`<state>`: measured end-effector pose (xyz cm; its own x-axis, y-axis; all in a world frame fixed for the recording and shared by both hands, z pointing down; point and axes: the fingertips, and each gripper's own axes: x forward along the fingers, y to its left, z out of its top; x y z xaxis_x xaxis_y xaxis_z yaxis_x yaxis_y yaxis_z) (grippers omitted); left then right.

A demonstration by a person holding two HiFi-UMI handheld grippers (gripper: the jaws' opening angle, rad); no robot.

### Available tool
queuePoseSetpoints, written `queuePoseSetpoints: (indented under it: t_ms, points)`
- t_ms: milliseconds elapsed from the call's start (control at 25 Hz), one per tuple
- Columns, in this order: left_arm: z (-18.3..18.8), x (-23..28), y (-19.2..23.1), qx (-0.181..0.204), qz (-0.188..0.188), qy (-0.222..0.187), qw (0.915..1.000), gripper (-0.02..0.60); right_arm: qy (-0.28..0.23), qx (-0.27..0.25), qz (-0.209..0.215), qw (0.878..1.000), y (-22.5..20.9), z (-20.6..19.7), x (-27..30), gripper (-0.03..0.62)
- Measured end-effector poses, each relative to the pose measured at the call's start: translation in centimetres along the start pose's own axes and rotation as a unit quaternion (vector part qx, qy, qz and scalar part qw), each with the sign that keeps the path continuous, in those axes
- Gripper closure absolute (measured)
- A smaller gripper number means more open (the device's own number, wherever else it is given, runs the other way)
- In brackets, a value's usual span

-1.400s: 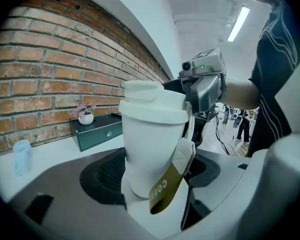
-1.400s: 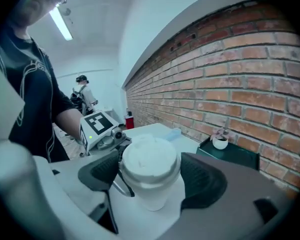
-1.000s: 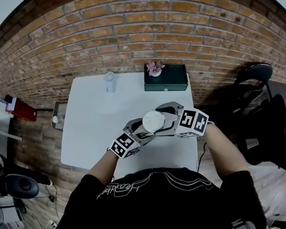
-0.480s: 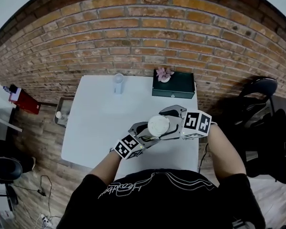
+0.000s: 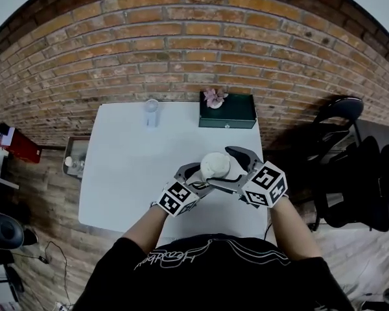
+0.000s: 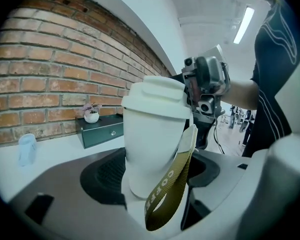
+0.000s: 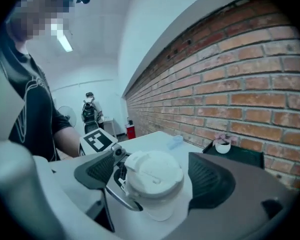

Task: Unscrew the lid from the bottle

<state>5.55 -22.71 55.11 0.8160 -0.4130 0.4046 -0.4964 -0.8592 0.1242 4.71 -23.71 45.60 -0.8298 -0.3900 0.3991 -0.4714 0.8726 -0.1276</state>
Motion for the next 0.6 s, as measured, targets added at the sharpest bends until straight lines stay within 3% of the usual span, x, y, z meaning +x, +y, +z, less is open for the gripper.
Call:
queuePoseSetpoints:
  t_ms: [160,320,480,600]
  points:
    - [-0.1,0.1,0.1,-0.003,0.002,-0.003,1.0000,0.238,-0.018,0.049,-0.073,0.996,0.0,-0.7,0.2,0.141]
    - [-0.2,0.2,0.0,-0.005,0.000,-0.003,1.0000,0.239,-0.016,0.051,-0.144,0.988,-0.2,-1.6,0.4,0.148]
    - [-0.3,0.1,0.1,-0.006,0.000,0.004,1.0000,0.239,-0.026,0.061,-0.187,0.980,-0.4,-1.5,0.7,0.156]
    - [-0.3,0.1,0.1,-0.006,-0.002,0.006,1.0000,0.239,-0.031,0.069,-0.207,0.975,-0.9,-1.6,0.5,0.201]
